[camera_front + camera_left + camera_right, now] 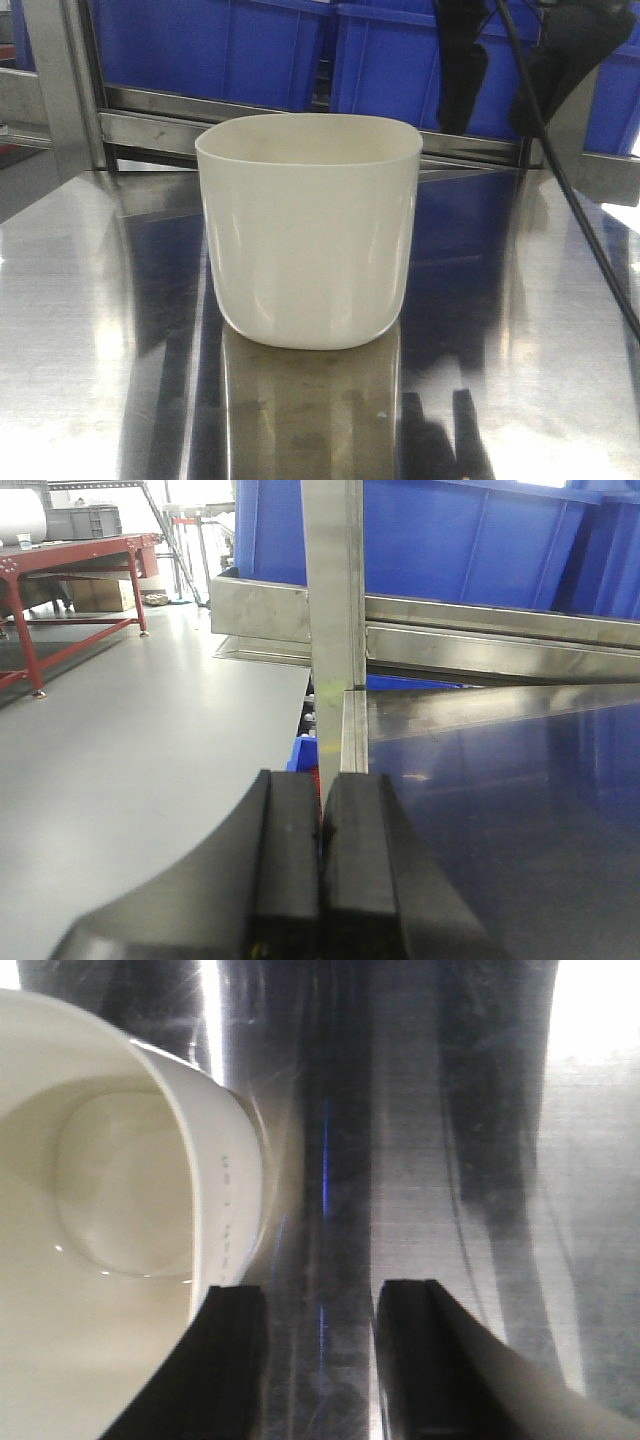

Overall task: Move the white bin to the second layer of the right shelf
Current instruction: 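Lower the right gripper onto the rim of the white bin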

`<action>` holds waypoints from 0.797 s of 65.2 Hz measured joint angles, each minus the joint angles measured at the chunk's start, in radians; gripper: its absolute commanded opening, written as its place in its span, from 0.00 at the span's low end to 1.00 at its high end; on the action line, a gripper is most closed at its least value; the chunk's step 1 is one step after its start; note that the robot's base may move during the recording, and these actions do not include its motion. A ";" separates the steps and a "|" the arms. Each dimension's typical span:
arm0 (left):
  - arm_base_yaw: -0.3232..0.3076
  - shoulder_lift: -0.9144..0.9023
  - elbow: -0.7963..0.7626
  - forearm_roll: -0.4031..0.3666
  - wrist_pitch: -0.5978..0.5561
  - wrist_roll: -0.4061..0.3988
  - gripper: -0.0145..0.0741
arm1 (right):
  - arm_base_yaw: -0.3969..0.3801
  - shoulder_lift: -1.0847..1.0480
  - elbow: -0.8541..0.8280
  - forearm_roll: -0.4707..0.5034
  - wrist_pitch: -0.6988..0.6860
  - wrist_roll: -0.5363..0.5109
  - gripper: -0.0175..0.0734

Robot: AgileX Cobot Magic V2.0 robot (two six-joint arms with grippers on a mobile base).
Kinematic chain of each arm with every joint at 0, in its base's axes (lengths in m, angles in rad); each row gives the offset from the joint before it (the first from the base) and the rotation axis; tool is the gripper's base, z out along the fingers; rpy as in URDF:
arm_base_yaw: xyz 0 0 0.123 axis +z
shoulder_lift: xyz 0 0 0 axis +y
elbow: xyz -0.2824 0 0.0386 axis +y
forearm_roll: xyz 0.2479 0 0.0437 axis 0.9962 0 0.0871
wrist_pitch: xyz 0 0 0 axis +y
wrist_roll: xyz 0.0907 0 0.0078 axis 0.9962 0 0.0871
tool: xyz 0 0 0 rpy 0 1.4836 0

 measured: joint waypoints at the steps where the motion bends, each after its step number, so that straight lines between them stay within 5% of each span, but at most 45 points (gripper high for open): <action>1: 0.000 0.000 0.000 0.000 0.000 0.000 0.26 | 0.000 0.000 0.000 0.002 0.000 0.000 0.62; 52: 0.000 0.000 0.000 0.000 0.000 0.000 0.26 | 0.001 0.068 -0.024 0.040 -0.116 -0.001 0.61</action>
